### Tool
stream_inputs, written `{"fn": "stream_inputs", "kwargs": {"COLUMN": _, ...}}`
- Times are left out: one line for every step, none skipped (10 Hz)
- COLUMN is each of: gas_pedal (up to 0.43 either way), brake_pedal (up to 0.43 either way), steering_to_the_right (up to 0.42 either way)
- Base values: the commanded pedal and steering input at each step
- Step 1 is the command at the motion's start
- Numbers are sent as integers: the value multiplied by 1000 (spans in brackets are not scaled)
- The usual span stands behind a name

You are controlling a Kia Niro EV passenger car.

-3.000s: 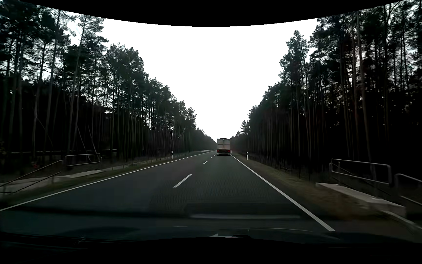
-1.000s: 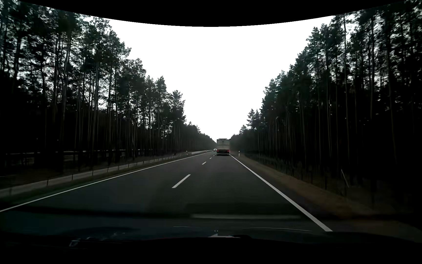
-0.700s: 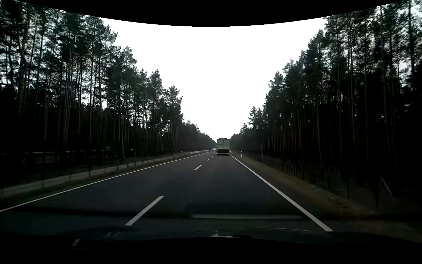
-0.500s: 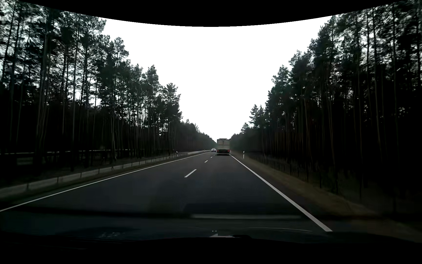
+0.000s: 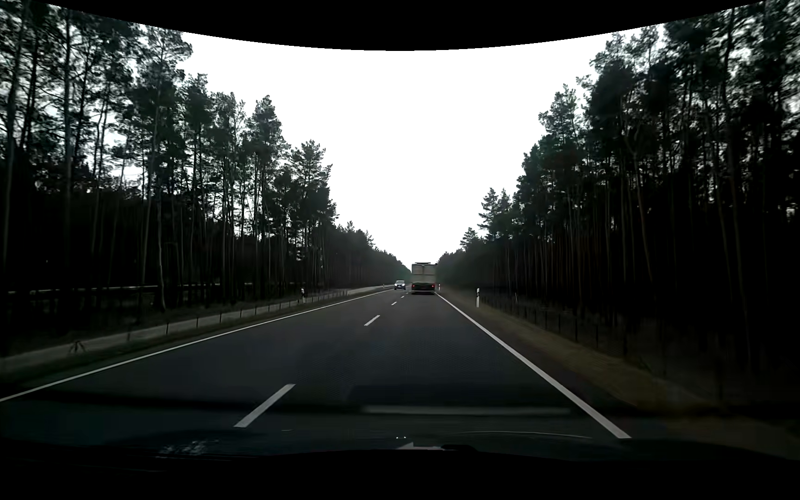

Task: Follow the waypoints while adhering to traffic rules and regulations

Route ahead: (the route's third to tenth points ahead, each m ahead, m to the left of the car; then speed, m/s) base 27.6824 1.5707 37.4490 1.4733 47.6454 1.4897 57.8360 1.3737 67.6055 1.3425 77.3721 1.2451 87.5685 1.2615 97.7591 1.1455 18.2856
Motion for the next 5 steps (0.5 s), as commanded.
{"fn": "stream_inputs", "kwargs": {"gas_pedal": 209, "brake_pedal": 0, "steering_to_the_right": 3}}
{"fn": "stream_inputs", "kwargs": {"gas_pedal": 220, "brake_pedal": 0, "steering_to_the_right": 3}}
{"fn": "stream_inputs", "kwargs": {"gas_pedal": 220, "brake_pedal": 0, "steering_to_the_right": 3}}
{"fn": "stream_inputs", "kwargs": {"gas_pedal": 220, "brake_pedal": 0, "steering_to_the_right": 3}}
{"fn": "stream_inputs", "kwargs": {"gas_pedal": 220, "brake_pedal": 0, "steering_to_the_right": 3}}
